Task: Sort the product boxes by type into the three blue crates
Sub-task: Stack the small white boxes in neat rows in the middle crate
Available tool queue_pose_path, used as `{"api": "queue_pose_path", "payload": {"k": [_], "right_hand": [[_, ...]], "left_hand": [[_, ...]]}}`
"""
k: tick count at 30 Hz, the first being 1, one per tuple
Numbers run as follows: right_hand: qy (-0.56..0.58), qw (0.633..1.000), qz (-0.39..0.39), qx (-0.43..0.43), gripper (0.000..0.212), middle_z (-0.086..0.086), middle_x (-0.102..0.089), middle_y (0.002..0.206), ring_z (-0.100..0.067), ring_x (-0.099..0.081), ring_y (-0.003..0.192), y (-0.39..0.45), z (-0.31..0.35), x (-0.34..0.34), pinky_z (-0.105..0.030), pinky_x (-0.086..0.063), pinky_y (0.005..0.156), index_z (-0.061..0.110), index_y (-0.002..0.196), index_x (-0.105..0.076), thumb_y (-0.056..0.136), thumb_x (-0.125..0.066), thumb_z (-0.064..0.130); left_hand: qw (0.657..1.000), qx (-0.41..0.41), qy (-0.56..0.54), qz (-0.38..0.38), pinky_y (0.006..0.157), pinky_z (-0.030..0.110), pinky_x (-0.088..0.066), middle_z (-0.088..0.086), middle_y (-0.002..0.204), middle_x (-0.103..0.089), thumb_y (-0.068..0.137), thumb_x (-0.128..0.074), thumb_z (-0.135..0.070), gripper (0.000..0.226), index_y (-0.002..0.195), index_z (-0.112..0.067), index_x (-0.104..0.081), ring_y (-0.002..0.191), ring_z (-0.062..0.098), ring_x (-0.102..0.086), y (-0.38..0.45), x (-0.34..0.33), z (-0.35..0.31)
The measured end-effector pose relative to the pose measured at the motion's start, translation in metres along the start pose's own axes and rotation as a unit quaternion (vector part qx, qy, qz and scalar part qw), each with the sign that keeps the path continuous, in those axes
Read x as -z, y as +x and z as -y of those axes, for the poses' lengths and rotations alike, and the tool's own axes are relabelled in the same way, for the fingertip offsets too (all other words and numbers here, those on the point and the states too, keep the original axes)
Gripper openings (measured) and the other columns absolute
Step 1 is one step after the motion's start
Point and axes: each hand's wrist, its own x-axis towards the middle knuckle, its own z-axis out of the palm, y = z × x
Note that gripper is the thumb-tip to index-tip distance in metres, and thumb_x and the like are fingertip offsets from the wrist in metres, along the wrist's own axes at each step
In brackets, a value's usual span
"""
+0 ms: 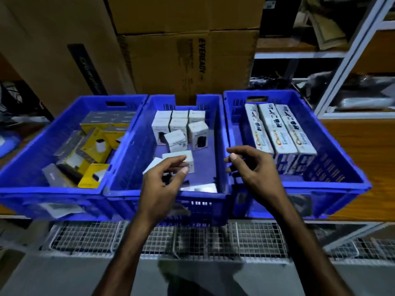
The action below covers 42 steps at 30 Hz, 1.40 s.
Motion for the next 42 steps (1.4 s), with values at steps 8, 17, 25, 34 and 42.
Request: {"api": "queue_pose_path", "payload": {"k": [8, 17, 25, 34, 42], "right_hand": [[-0.088, 0.996, 0.016, -0.023, 0.019, 0.000, -0.080, 0.093, -0.013, -0.077, 0.084, 0.005, 0.016, -0.061, -0.034, -0.062, 0.081, 0.009, 0.117, -0.073, 0.102, -0.062, 0.015], [-0.231, 0.969, 0.082, 0.030, 0.021, 0.008, -0.078, 0.100, -0.004, -0.073, 0.091, 0.073, 0.005, -0.066, -0.033, -0.060, 0.088, 0.015, 0.117, -0.074, 0.103, -0.062, 0.025], [-0.369, 0.911, 0.177, 0.047, 0.027, -0.003, -0.077, 0.116, -0.020, -0.073, 0.105, 0.195, -0.037, -0.081, -0.032, -0.054, 0.085, 0.014, 0.120, -0.072, 0.095, -0.067, 0.021], [-0.395, 0.899, 0.187, -0.024, 0.030, -0.012, -0.073, 0.120, -0.035, -0.068, 0.111, 0.278, -0.068, -0.109, -0.044, -0.056, 0.089, 0.017, 0.102, -0.072, 0.084, -0.059, 0.037], [-0.486, 0.855, 0.179, -0.028, 0.063, -0.011, -0.071, 0.120, -0.034, -0.066, 0.114, 0.293, -0.083, -0.148, -0.048, -0.051, 0.097, 0.018, 0.107, -0.073, 0.080, -0.060, 0.073]], "left_hand": [[1.000, 0.008, 0.015, 0.005, 0.080, 0.043, -0.063, -0.013, 0.098, -0.080, 0.089, -0.070, -0.037, 0.026, 0.112, -0.027, -0.078, 0.094, 0.010, -0.075, 0.028, 0.064, 0.043], [0.994, -0.044, 0.085, 0.056, 0.077, 0.032, -0.060, -0.009, 0.099, -0.077, 0.093, -0.068, -0.038, 0.031, 0.116, -0.020, -0.078, 0.093, 0.008, -0.071, 0.081, 0.064, 0.053], [0.970, -0.044, 0.230, 0.072, 0.084, 0.035, -0.060, -0.006, 0.100, -0.079, 0.095, -0.069, -0.030, 0.023, 0.114, -0.019, -0.078, 0.087, 0.008, -0.072, 0.150, 0.056, 0.075], [0.942, -0.026, 0.319, 0.101, 0.081, 0.040, -0.059, -0.006, 0.099, -0.080, 0.090, -0.059, -0.039, 0.030, 0.104, -0.021, -0.077, 0.090, 0.012, -0.073, 0.211, 0.048, 0.083], [0.931, -0.032, 0.347, 0.110, 0.084, 0.042, -0.058, -0.001, 0.107, -0.080, 0.094, -0.064, -0.030, 0.021, 0.109, -0.022, -0.076, 0.098, 0.020, -0.073, 0.247, 0.043, 0.098]]}}
